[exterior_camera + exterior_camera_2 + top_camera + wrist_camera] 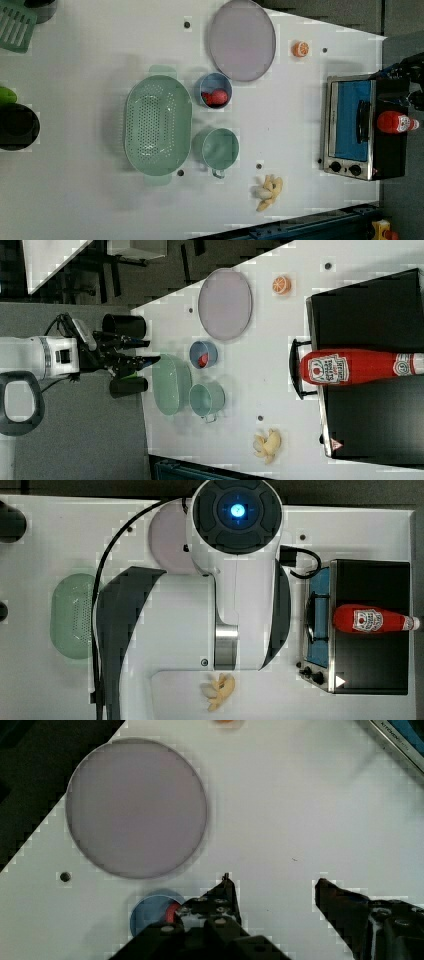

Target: Pick Ketchup from oven and place it on table.

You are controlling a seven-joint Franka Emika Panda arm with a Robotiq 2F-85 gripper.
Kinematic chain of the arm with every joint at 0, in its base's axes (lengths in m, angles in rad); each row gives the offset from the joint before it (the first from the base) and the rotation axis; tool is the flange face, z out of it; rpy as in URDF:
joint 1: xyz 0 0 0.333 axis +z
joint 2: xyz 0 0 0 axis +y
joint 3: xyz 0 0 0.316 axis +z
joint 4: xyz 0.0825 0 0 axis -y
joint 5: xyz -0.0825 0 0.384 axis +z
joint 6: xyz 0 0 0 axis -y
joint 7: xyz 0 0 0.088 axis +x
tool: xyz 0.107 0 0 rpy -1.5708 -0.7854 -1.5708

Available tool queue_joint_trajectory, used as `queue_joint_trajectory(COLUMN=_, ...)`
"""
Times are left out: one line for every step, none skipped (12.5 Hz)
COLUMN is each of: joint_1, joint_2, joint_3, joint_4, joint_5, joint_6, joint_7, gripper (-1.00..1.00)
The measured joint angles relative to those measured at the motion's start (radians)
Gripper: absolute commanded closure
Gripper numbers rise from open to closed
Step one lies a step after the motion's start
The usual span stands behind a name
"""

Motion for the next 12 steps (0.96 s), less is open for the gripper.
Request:
queue_joint_trajectory(joint_1=-0.002, joint_2=-0.059, joint_3=-0.006, joint_4=-0.07, joint_5=0.0, joint_6=-0.065, joint_7=0.003, gripper=-0.5)
queue_joint_trajectory(joint_1=-0.02, joint_2=-0.176, joint_3=-0.005, joint_4=-0.177, joint_5=0.001, joint_6=-0.202, joint_7=0.002, gripper=-0.71)
queue_joint_trajectory(joint_1=-0.036, joint_2=-0.297, joint_3=-0.007, joint_4=-0.259, joint_5=0.005, joint_6=-0.281, joint_7=0.002, gripper=-0.96)
queue_joint_trajectory(joint_1=-0.035, joint_2=-0.37, joint_3=-0.017, joint_4=-0.276, joint_5=-0.009, joint_6=-0.293, joint_7=0.001, gripper=-1.0)
queue_joint_trajectory(joint_1=-0.032, joint_2=-0.421, joint_3=-0.031, joint_4=-0.267, joint_5=-0.009, joint_6=-0.273, joint_7=0.001, gripper=-1.0)
queue_joint_trajectory(joint_1=-0.04, joint_2=-0.445, joint_3=-0.031, joint_4=-0.192, joint_5=-0.008, joint_6=-0.219, joint_7=0.002, gripper=-1.0)
queue_joint_trajectory(joint_1=-0.021, joint_2=-0.45, joint_3=-0.051, joint_4=-0.157, joint_5=-0.007, joint_6=-0.19, joint_7=0.003, gripper=-1.0)
queue_joint_trajectory(joint_1=-0.012, joint_2=-0.455, joint_3=-0.068, joint_4=-0.15, joint_5=-0.007, joint_6=-0.158, joint_7=0.003, gripper=-1.0)
queue_joint_trajectory(joint_1=-0.013, joint_2=-0.452, joint_3=-0.087, joint_4=-0.152, joint_5=-0.008, joint_6=-0.128, joint_7=0.002, gripper=-1.0)
queue_joint_trajectory(joint_1=-0.027, joint_2=-0.436, joint_3=-0.103, joint_4=-0.154, joint_5=-0.01, joint_6=-0.132, joint_7=0.002, gripper=-1.0)
queue_joint_trajectory(joint_1=-0.037, joint_2=-0.378, joint_3=-0.142, joint_4=-0.151, joint_5=-0.024, joint_6=-0.137, joint_7=0.002, gripper=-1.0)
queue_joint_trajectory(joint_1=-0.046, joint_2=-0.335, joint_3=-0.165, joint_4=-0.156, joint_5=-0.021, joint_6=-0.113, joint_7=0.002, gripper=-1.0)
